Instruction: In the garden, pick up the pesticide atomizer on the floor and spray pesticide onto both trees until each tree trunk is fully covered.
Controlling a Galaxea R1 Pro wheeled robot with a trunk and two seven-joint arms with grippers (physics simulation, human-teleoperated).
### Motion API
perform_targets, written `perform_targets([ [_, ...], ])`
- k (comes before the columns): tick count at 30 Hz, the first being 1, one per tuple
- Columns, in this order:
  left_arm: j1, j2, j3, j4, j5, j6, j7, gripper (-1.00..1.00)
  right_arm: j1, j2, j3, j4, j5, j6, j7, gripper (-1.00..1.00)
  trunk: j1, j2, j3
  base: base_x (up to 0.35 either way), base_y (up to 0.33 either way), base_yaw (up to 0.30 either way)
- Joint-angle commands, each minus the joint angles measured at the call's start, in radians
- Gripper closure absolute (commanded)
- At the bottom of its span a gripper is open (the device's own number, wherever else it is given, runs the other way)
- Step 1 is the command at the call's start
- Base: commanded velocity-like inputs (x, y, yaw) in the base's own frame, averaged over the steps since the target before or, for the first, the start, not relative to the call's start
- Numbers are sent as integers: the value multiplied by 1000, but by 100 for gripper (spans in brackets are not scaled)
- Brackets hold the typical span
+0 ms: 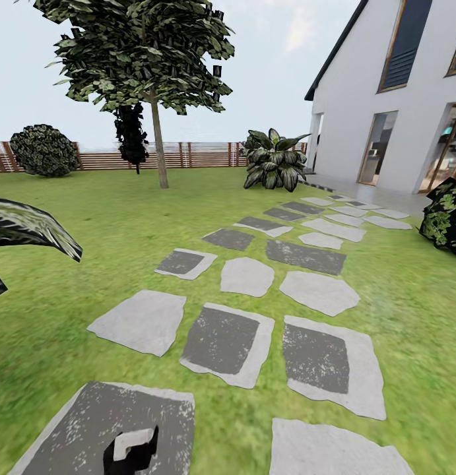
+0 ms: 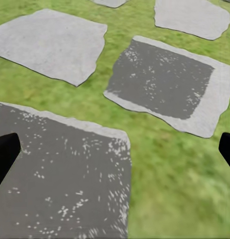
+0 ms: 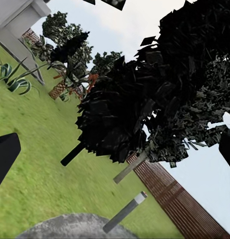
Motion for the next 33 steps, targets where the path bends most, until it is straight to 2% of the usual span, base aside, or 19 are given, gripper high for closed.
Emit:
perform_targets([
  [1,-1,0,1,-5,7,-3,4,-100,-2,1,-2,2,0,-5,0,-100,0,-1,-1,0,0,0],
  [13,-1,0,2,-44,8,-10,51,-100,-1,3,-4,23,2,-5,0,-100,42,-78,-35,0,0,0],
  [17,-1,0,2,-127,8,-28,54,-100,-1,2,0,28,4,-6,0,-100,57,-106,-48,0,0,0],
  [21,-1,-1,2,-164,8,-33,56,-100,-1,2,1,29,5,-7,1,-100,73,-134,-61,0,0,0],
  [27,-1,-1,3,-111,7,-37,57,-100,-1,4,5,26,5,-47,34,-100,96,-176,-79,0,0,0],
  [33,-1,1,5,-90,5,-42,56,-100,-1,9,14,-17,4,-62,43,-100,96,-176,-79,-8,1,0],
])
